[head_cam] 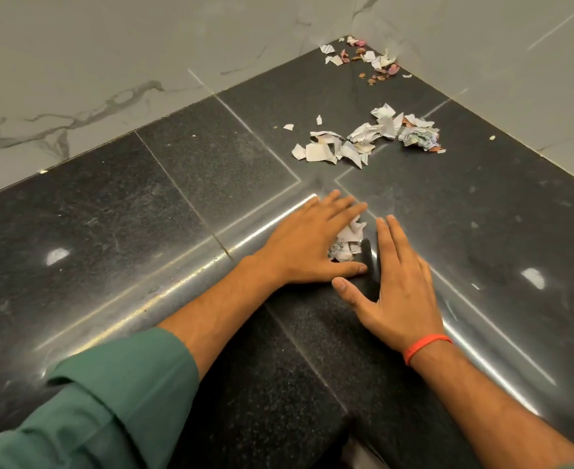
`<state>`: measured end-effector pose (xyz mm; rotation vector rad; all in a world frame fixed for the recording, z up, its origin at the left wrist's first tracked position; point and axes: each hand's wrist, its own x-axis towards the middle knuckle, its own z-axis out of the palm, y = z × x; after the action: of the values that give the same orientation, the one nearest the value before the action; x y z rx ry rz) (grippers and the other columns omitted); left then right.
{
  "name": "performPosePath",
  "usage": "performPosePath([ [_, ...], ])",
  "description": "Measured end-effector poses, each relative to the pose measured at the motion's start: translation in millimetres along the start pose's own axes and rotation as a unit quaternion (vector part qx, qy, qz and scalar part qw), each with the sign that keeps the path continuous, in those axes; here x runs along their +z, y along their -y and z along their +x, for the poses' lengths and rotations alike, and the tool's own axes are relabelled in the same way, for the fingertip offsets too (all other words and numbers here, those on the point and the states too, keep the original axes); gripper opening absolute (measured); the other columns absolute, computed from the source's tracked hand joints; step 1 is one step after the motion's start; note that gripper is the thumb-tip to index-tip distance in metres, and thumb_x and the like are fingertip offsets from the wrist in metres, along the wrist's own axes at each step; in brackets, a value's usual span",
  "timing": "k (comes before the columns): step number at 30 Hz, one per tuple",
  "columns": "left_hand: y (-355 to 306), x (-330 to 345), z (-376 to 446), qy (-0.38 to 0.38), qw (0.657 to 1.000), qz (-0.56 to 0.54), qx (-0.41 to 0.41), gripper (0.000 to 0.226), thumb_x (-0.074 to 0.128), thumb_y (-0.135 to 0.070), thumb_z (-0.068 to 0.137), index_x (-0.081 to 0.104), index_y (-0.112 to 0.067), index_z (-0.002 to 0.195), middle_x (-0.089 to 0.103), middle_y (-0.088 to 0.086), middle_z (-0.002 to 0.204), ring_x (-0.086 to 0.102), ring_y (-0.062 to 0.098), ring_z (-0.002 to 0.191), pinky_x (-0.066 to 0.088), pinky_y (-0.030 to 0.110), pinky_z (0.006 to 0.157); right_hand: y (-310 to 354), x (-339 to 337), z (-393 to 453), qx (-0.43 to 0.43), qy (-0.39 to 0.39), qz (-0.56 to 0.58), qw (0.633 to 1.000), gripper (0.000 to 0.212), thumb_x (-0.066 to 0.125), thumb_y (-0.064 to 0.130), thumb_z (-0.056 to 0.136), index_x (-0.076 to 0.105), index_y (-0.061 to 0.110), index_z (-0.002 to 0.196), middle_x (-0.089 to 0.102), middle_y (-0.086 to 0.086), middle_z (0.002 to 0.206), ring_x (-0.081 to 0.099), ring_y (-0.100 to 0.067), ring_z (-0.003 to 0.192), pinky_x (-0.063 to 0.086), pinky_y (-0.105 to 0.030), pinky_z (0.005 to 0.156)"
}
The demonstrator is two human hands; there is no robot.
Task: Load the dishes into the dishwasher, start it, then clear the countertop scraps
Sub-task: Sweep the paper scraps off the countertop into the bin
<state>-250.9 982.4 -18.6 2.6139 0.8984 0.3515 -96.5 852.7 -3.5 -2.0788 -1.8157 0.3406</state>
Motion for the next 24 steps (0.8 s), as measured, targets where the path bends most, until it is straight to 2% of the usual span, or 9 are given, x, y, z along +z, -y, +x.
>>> performPosePath([
  [4, -11, 8, 3, 0.004, 0.997, -0.036, 0.075, 0.060, 0.057, -0.047, 0.100, 0.047, -0.019, 0.152, 0.040, 0.000, 0.162, 0.027, 0.019, 0.154, 0.027, 0.044, 0.125, 0, 0, 0, 0.005, -0.005, 0.014, 1.000, 0.114, 0.028, 0.094, 0.075, 0.007, 0.023, 0.162, 0.003, 0.004, 0.170, 0.015, -0.013, 0.154, 0.022, -0.040, 0.122],
  [7, -16, 1, -4, -0.050, 0.990, -0.126, 0.049, 0.052, 0.061, -0.039, 0.098, 0.054, -0.022, 0.146, 0.048, -0.004, 0.157, 0.044, 0.012, 0.145, 0.044, 0.040, 0.113, 0, 0, 0, 0.009, -0.003, 0.021, 1.000, 0.118, 0.028, 0.097, 0.072, 0.006, 0.024, 0.162, 0.003, 0.005, 0.170, 0.014, -0.013, 0.154, 0.021, -0.040, 0.122],
  [9, -16, -7, -10, -0.151, 0.964, -0.218, -0.005, 0.044, 0.058, -0.030, 0.098, 0.060, -0.018, 0.140, 0.056, -0.002, 0.149, 0.053, 0.010, 0.135, 0.048, 0.038, 0.109, 1, -1, 0, 0.013, -0.002, 0.022, 1.000, 0.122, 0.030, 0.099, 0.068, 0.005, 0.025, 0.162, 0.003, 0.004, 0.170, 0.014, -0.015, 0.154, 0.021, -0.041, 0.122],
  [11, -14, -11, -20, -0.254, 0.915, -0.291, -0.114, 0.037, 0.049, -0.025, 0.102, 0.065, -0.016, 0.134, 0.064, -0.003, 0.139, 0.060, 0.007, 0.125, 0.049, 0.037, 0.106, 1, -1, -1, 0.015, -0.001, 0.020, 1.000, 0.126, 0.035, 0.100, 0.064, 0.005, 0.026, 0.162, 0.004, 0.004, 0.169, 0.016, -0.017, 0.154, 0.020, -0.042, 0.122],
  [13, -14, -12, -31, -0.313, 0.867, -0.323, -0.217, 0.038, 0.042, -0.027, 0.105, 0.067, -0.018, 0.132, 0.068, -0.007, 0.130, 0.061, 0.004, 0.120, 0.049, 0.036, 0.105, 1, -2, -1, 0.015, 0.004, 0.018, 1.000, 0.131, 0.041, 0.101, 0.060, 0.003, 0.028, 0.161, 0.003, 0.005, 0.169, 0.016, -0.017, 0.154, 0.019, -0.042, 0.123],
  [14, -16, -11, -36, -0.322, 0.854, -0.330, -0.242, 0.038, 0.040, -0.028, 0.105, 0.066, -0.019, 0.132, 0.068, -0.009, 0.129, 0.060, 0.002, 0.120, 0.048, 0.034, 0.105, 1, -2, -1, 0.013, 0.008, 0.016, 1.000, 0.132, 0.045, 0.100, 0.058, 0.002, 0.029, 0.161, 0.002, 0.005, 0.169, 0.015, -0.018, 0.154, 0.019, -0.043, 0.123],
  [16, -20, -8, -41, -0.324, 0.851, -0.331, -0.249, 0.039, 0.039, -0.030, 0.107, 0.064, -0.021, 0.135, 0.066, -0.011, 0.130, 0.058, 0.000, 0.123, 0.047, 0.033, 0.106, 3, -3, -2, 0.006, 0.016, 0.010, 1.000, 0.134, 0.053, 0.099, 0.056, 0.002, 0.033, 0.161, 0.001, 0.003, 0.169, 0.017, -0.020, 0.153, 0.019, -0.044, 0.123],
  [19, -20, -9, -37, -0.341, 0.840, -0.336, -0.256, 0.041, 0.038, -0.034, 0.107, 0.060, -0.022, 0.139, 0.064, -0.010, 0.134, 0.056, 0.002, 0.127, 0.046, 0.039, 0.109, 4, -5, -1, -0.010, 0.022, 0.008, 1.000, 0.132, 0.059, 0.097, 0.054, 0.001, 0.042, 0.159, 0.000, 0.000, 0.169, 0.018, -0.025, 0.153, 0.017, -0.046, 0.123],
  [24, -18, -9, -37, -0.310, 0.837, -0.378, -0.244, 0.051, 0.038, -0.046, 0.103, 0.048, -0.031, 0.149, 0.052, -0.008, 0.151, 0.049, 0.009, 0.139, 0.042, 0.047, 0.115, 24, 6, 29, -0.048, 0.027, 0.021, 0.998, 0.129, 0.061, 0.096, 0.053, 0.001, 0.048, 0.157, -0.001, -0.005, 0.169, 0.009, -0.026, 0.155, 0.007, -0.057, 0.124],
])
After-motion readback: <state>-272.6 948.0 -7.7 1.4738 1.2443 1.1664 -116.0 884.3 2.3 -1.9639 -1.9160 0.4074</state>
